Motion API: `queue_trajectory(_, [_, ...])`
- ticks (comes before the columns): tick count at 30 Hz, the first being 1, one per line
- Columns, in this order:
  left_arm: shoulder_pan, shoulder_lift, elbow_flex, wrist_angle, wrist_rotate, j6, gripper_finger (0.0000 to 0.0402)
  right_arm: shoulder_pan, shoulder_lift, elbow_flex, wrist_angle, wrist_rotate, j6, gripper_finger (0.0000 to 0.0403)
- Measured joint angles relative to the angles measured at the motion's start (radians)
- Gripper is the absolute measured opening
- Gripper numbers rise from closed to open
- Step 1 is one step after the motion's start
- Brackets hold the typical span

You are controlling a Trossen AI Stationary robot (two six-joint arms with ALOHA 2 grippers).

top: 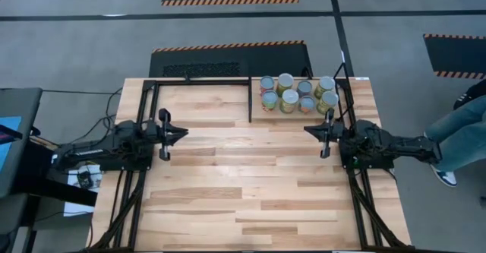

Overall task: Pick and place cans onto a shelf
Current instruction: Return to home position

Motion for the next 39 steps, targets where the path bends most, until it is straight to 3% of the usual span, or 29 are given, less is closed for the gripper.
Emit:
queue_trajectory(11, [0.000, 0.001, 0.000, 0.022, -0.097, 0.020, 0.0031, -0.011, 0.011, -0.001, -0.006, 0.030, -0.050, 0.0016])
queue_trajectory(16, [0.000, 0.001, -0.001, -0.078, -0.126, -0.056, 0.0031, -0.026, 0.012, -0.001, -0.008, 0.031, -0.010, 0.0027])
queue_trajectory(39, [0.000, 0.010, 0.000, -0.103, -0.111, -0.081, 0.0031, -0.026, 0.012, -0.002, -0.014, 0.032, -0.008, 0.0033])
